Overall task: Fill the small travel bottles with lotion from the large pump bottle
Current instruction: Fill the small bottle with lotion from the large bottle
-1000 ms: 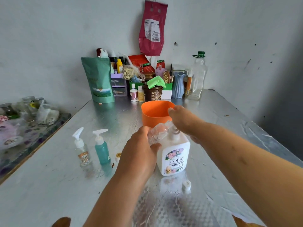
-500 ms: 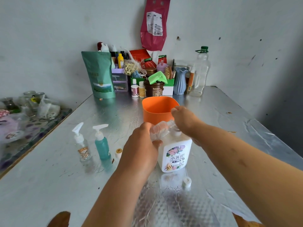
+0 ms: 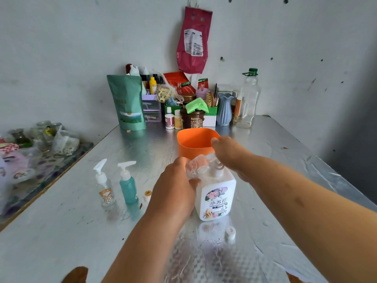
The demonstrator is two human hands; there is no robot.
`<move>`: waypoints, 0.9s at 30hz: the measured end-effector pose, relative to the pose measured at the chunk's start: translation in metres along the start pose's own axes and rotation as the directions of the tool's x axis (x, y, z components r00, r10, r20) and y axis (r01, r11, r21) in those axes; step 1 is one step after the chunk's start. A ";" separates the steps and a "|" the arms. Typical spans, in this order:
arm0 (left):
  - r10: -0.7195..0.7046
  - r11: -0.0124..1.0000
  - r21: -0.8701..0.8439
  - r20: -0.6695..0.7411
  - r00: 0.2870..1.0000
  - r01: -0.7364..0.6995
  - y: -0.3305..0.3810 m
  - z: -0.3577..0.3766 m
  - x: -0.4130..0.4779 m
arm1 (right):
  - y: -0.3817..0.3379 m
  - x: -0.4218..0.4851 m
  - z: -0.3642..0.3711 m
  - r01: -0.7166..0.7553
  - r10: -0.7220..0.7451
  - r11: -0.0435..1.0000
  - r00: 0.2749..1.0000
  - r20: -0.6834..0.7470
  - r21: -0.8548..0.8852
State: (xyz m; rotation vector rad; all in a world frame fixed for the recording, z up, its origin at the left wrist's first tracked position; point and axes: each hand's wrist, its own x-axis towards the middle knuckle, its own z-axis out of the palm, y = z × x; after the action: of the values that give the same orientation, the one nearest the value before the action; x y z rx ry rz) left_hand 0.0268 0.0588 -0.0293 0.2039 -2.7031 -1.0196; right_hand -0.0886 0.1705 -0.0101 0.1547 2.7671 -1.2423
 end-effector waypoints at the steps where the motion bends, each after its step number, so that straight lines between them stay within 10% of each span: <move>1: 0.001 1.000 0.003 -0.002 1.000 -0.001 0.000 0.001 0.000 | 0.002 0.002 0.000 -0.002 0.002 0.999 1.000 -0.005 0.047; 27: -0.018 1.000 0.002 -0.012 1.000 0.018 0.002 0.002 0.003 | 0.007 0.010 0.002 0.015 -0.014 0.997 1.000 -0.010 0.081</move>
State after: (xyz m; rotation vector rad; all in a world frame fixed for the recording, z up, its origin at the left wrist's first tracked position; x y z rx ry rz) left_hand 0.0229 0.0606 -0.0284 0.2350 -2.6961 -1.0174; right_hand -0.0977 0.1737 -0.0181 0.1472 2.7323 -1.3613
